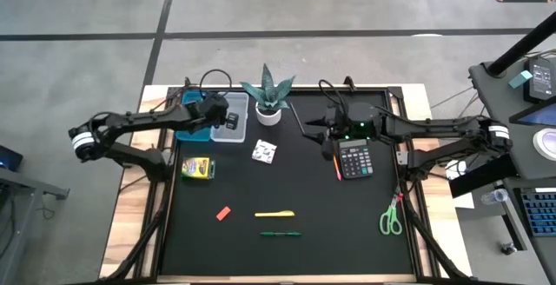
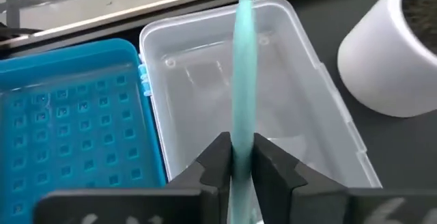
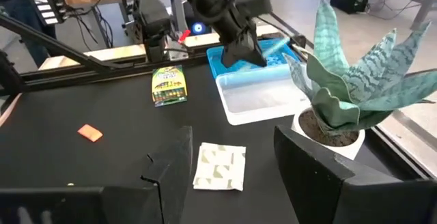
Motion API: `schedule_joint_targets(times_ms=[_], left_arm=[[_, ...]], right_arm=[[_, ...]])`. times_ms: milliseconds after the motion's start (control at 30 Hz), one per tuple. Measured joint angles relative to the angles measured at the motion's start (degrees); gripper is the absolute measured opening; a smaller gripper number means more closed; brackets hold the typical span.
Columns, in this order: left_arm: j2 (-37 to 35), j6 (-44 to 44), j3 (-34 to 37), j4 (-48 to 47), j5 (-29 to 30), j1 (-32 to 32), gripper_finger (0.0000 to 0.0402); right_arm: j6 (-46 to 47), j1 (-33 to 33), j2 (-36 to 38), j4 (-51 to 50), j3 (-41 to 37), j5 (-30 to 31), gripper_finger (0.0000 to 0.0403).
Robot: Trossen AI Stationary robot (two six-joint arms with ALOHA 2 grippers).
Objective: Pack school essentials
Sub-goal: Put the light blue pen into the blue supply box, then put the purple sticky note into the blue supply box
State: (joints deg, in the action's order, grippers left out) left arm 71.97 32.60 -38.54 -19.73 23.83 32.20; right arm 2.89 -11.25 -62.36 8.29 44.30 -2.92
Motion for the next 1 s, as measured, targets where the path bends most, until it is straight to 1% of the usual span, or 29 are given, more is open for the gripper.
schedule_joint_targets(times_ms=[100, 233, 400, 467, 567, 667, 733, 900, 1000], left_arm=[[1.9, 0.0, -0.2, 1.3, 0.0, 0.1, 0.0054], [2.7, 0.0, -0.2, 3.0, -0.1, 0.1, 0.0068], [0.4, -0.7, -0.1, 2.8, -0.1, 0.0, 0.0076], [-1.6, -1.9, -0.1, 2.8, -1.8, -0.6, 0.0077], [-4.9, -3.8, -0.1, 2.7, -7.2, -2.2, 0.0077], [-8.1, -5.0, 0.2, 2.8, -12.5, -5.7, 0.0077], [-9.8, -5.9, 0.4, 2.8, -14.4, -9.2, 0.0077], [-11.3, -11.4, 0.8, 3.9, -14.5, -20.3, 0.0077], [-9.8, -10.8, 1.8, 9.8, -11.7, -25.4, 0.0077]], right_arm=[[-0.9, 0.0, 0.6, 0.3, 0.0, 0.0, 0.0194], [-1.3, 0.1, -0.1, 0.1, 0.0, 0.0, 0.0194], [-1.3, 0.1, -1.6, 0.1, 0.0, 0.0, 0.0194], [-1.3, 0.1, -2.2, 0.1, 0.0, 0.0, 0.0194], [-1.4, 0.1, -2.6, 0.0, 0.0, 0.0, 0.0194], [-1.7, 0.1, -2.7, -0.1, 0.0, 0.0, 0.0193], [-2.3, 0.1, -2.7, -0.1, 0.0, 0.0, 0.0194], [-3.6, 0.1, -2.7, -0.7, 0.0, 0.0, 0.0194], [-4.0, 0.1, -2.7, -0.6, 0.0, 0.0, 0.0193]])
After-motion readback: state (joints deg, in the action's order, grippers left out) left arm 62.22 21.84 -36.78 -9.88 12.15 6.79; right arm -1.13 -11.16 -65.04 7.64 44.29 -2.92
